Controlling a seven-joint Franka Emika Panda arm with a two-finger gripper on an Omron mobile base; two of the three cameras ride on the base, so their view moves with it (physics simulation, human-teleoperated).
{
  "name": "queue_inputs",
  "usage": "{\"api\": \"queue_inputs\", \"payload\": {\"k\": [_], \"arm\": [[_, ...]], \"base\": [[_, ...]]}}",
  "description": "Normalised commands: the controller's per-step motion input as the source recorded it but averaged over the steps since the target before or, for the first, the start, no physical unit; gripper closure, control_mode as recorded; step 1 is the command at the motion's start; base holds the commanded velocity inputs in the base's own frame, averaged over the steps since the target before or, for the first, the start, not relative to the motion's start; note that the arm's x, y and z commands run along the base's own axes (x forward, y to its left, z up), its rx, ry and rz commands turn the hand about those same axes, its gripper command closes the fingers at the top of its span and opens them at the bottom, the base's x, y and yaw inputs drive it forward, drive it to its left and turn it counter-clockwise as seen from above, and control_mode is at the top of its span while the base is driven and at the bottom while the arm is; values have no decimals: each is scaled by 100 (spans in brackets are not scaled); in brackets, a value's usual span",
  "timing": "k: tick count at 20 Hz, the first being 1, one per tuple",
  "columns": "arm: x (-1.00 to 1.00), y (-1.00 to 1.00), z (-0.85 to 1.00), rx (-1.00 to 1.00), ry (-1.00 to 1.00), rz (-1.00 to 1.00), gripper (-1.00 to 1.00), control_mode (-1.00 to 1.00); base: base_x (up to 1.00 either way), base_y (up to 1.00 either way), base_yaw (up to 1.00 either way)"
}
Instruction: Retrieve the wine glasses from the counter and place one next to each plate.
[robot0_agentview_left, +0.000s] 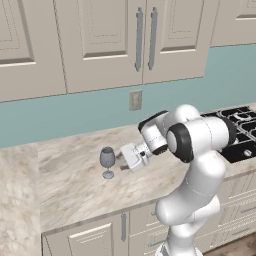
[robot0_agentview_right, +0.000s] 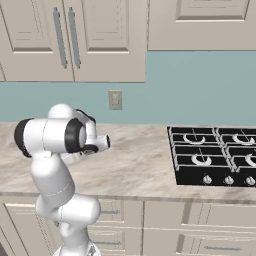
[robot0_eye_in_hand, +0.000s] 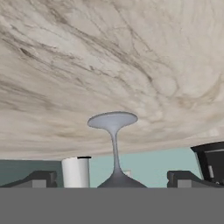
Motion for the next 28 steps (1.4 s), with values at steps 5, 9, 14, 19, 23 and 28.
{"api": "queue_inputs", "payload": {"k": [5, 9, 14, 19, 23, 28], "arm": [[0, 14, 0, 0, 0, 0, -100, -100], [-10, 0, 0, 0, 0, 0, -100, -100], [-17, 0, 20, 3, 0, 0, -100, -100], [-2, 0, 12, 0, 1, 0, -100, -100], [0, 0, -5, 0, 7, 0, -100, -100], [-1, 0, -6, 0, 8, 0, -100, -100]], "base": [[0, 0, 0], [0, 0, 0], [0, 0, 0], [0, 0, 0], [0, 0, 0], [0, 0, 0]]}}
